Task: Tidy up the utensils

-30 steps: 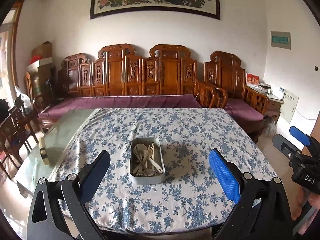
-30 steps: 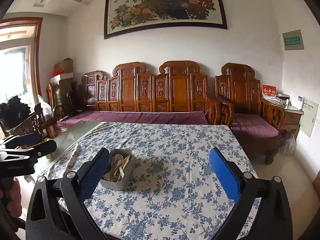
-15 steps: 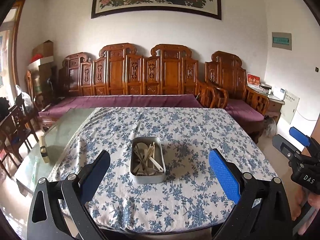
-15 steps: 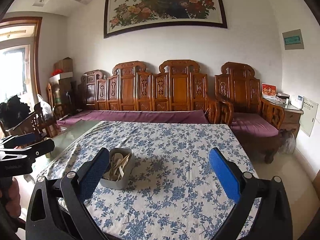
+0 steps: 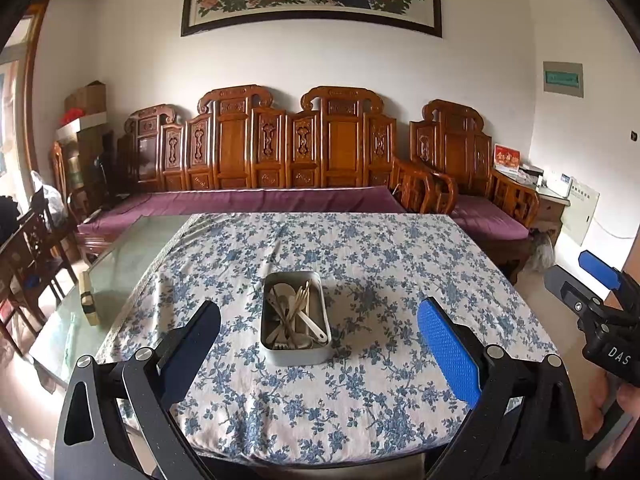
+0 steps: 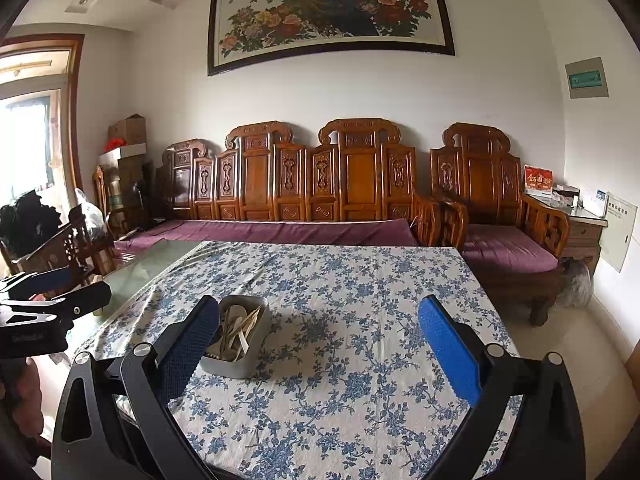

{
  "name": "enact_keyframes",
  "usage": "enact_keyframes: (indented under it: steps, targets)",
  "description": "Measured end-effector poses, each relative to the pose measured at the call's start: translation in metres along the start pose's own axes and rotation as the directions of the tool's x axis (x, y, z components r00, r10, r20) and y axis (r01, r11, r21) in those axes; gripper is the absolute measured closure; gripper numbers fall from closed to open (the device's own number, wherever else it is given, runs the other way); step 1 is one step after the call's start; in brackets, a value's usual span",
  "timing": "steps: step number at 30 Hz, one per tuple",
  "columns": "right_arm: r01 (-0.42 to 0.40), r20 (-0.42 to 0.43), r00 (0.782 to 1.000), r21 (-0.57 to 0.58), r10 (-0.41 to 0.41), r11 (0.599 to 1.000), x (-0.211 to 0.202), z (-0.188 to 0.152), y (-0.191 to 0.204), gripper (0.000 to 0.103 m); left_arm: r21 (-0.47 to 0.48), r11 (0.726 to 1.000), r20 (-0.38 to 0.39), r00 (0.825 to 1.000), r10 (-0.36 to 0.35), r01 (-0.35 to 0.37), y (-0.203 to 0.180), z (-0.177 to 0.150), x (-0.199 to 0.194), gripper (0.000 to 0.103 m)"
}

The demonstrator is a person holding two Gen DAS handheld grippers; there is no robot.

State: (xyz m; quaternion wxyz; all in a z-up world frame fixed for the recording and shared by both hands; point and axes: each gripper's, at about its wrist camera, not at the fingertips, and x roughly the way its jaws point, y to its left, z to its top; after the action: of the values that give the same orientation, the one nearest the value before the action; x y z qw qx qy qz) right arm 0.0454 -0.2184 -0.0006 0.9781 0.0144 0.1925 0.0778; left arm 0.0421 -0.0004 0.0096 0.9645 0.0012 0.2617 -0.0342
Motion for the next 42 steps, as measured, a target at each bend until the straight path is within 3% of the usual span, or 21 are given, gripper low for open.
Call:
enact_keyframes:
  steps: [42]
  targets:
    - [0.003,-0.002,1.000,-0.002,-0.003,1.000,0.0008,-0.0003,-0.0015,0.003,0.006,1.000,0.018,1.000,-0.002,0.002,-0.0014,0.0033,-0.0070,0.008]
